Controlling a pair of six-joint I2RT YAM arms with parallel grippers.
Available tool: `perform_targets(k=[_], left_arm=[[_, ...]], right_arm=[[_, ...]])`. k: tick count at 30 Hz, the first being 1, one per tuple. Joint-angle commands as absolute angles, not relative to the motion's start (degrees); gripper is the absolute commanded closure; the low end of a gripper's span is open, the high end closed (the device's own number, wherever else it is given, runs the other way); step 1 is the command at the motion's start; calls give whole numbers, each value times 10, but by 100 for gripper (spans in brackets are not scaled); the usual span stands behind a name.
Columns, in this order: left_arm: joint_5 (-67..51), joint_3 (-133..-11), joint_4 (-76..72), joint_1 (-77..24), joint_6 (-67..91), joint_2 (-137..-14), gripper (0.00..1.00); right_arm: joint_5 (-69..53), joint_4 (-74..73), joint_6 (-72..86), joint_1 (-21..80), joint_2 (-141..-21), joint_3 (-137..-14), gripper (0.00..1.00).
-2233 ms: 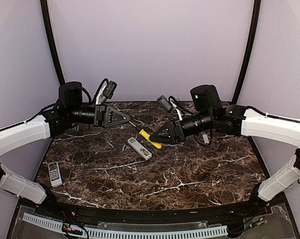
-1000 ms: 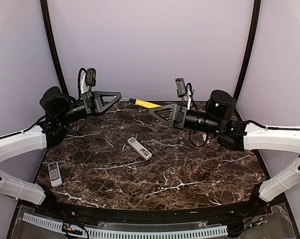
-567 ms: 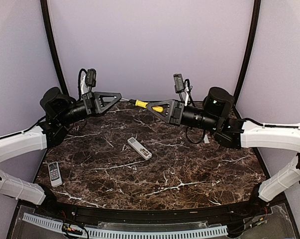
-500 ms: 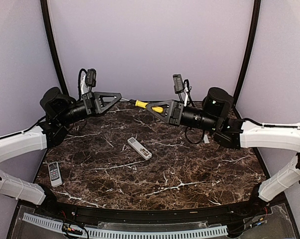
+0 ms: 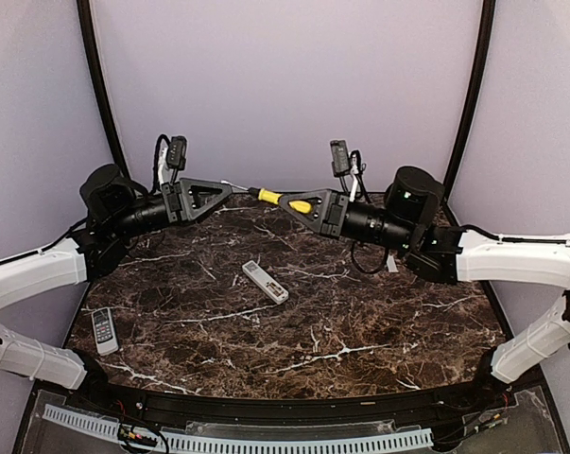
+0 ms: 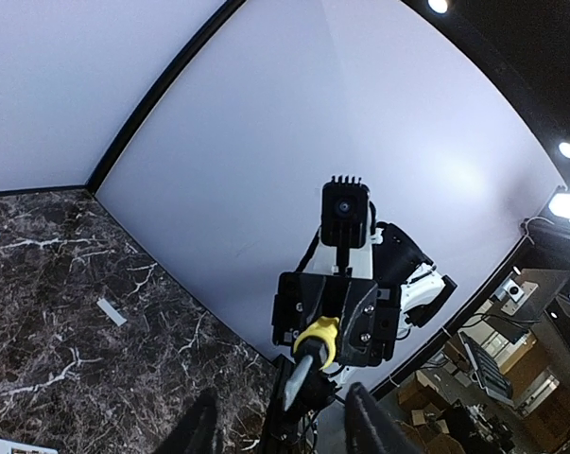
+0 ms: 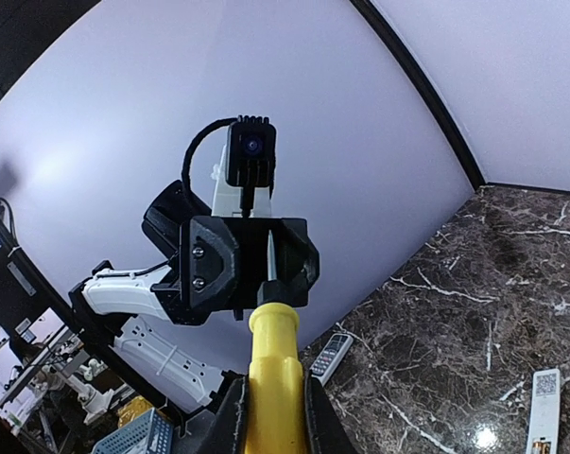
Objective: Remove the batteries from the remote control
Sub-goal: Pass from the left arm to the right, then adjust the remote control without the battery cover at the center of the board.
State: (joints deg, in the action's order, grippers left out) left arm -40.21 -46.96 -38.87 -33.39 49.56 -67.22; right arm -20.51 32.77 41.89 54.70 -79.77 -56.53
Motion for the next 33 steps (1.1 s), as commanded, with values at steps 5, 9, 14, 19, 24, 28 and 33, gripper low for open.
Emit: perform_targets(k=[5,9,14,19,24,28,33], left_arm=[[-316,-562,-13,-323,292,-661,15],[-317,-601,110,-281,239,-702,10],[-320,-644,175,-242,211,-782,10],[-298,-691,197,-241,189,-884,13],[-260,-756,242,-242,159,-974,15],[-249,-781,253,-248,155,-1024,16],[-238,-811,260,-259,147,-1073,16]], right_arm=[[-34,114,374,547,-748,-586,100],[14,8,367,545,-736,-586,100],[21,-75,397,545,-748,-576,100],[-19,-77,447,553,-785,-555,100],[-13,-94,467,562,-820,-564,100],[-2,-117,471,563,-845,-579,100],[-11,-126,472,563,-881,-602,100]])
